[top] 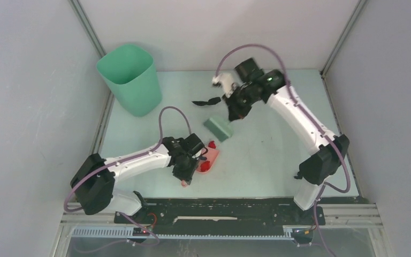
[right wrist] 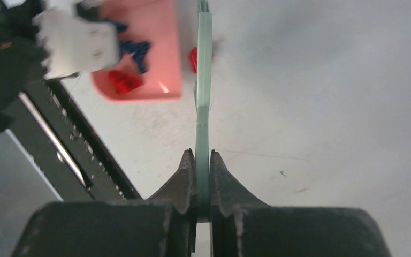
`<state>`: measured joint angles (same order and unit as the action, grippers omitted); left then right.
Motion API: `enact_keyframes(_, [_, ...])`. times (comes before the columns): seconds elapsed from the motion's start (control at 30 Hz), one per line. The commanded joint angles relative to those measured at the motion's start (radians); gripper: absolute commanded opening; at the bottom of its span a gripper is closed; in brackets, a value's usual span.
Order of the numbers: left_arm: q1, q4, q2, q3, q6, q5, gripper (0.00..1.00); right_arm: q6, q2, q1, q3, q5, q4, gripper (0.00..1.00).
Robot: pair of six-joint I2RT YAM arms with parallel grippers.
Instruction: Sweep away the paper scraps from the table
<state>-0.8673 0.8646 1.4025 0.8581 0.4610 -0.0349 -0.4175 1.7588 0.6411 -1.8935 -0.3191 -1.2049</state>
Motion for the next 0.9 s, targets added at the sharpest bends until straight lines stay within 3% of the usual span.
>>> enact_keyframes(0.0, [0.002, -0.014, -0.106, -0.008, -0.005, 0.020, 0.00, 0.127, -0.066, -0.138, -0.085, -0.083, 0.016, 0.00])
enact_keyframes(0.2, [0.002, 0.088, -0.261, 0.049, 0.023, 0.094, 0.00, 0.235, -0.164, -0.274, 0.090, -0.097, 0.181, 0.00])
enact_keyframes(0.37, [0.002, 0.192, -0.286, 0.162, 0.025, 0.139, 0.00, 0.292, -0.210, -0.376, 0.225, -0.199, 0.258, 0.00])
enact_keyframes(0.7, [0.133, 0.294, -0.165, 0.496, -0.068, 0.142, 0.00, 0.299, -0.348, -0.452, 0.678, -0.444, 0.522, 0.00])
enact_keyframes(0.87, [0.193, 0.315, -0.056, 0.674, -0.128, 0.090, 0.00, 0.313, -0.403, -0.482, 0.731, -0.348, 0.550, 0.00])
